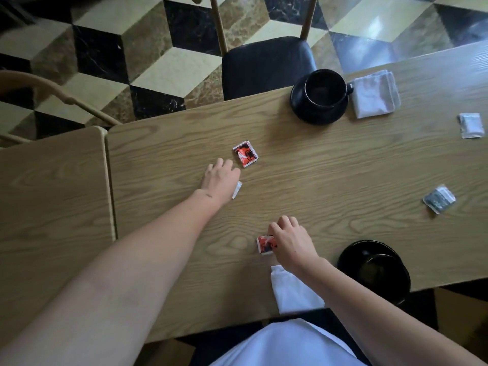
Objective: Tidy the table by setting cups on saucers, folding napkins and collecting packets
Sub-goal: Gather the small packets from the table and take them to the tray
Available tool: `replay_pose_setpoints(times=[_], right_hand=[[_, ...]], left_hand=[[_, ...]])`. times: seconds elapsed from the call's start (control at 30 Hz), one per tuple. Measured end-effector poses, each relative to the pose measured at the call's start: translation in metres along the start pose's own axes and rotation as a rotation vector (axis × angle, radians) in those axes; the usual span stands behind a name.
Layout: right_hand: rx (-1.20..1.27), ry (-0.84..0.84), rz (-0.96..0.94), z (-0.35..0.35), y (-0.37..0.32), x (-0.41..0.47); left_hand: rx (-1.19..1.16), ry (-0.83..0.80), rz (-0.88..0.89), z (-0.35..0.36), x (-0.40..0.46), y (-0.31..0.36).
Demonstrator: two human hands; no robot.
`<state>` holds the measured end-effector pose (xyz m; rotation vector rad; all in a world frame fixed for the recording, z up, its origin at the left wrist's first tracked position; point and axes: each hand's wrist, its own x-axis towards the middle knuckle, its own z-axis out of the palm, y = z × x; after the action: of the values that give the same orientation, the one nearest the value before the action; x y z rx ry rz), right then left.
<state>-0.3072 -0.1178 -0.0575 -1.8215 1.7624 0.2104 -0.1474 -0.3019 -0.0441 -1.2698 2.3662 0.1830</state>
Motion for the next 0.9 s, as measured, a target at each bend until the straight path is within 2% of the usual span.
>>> replay_pose_setpoints(times=[0.13, 0.27, 0.33, 0.43, 0.53, 0.63, 0.73, 0.83, 0.9], right_hand=[[-0.021, -0.017, 0.022, -0.002, -0.002, 0.0], [0.068, -0.063, 0.064, -0.006, -0.004, 0.001], [0.327, -0.102, 0.177, -0.015, -0.004, 0.006], [0.737, -0.045, 0.333, -0.031, -0.004, 0.013], [1.208, 0.027, 0.499, -0.048, -0.007, 0.021], [1.427, 0.024, 0.543, -0.061, -0.014, 0.034], [1.511, 0.008, 0.549, -0.065, -0.023, 0.047], [1.532, 0.019, 0.552, -0.062, -0.03, 0.058], [1.451, 0.041, 0.545, -0.058, -0.035, 0.064]], left_hand=[[-0.002, -0.009, -0.044, 0.006, -0.002, -0.002], [-0.174, -0.023, -0.155, 0.013, -0.008, -0.001], [-0.502, -0.008, -0.342, 0.016, -0.012, 0.001], [-1.219, 0.094, -0.713, 0.017, -0.025, 0.007], [-1.703, 0.072, -0.877, 0.019, -0.043, 0.017], [-1.978, -0.011, -0.929, 0.016, -0.052, 0.03], [-2.185, 0.011, -0.961, 0.008, -0.056, 0.04], [-2.352, 0.044, -0.906, 0.004, -0.06, 0.046], [-2.353, 0.05, -0.859, 0.004, -0.061, 0.051]])
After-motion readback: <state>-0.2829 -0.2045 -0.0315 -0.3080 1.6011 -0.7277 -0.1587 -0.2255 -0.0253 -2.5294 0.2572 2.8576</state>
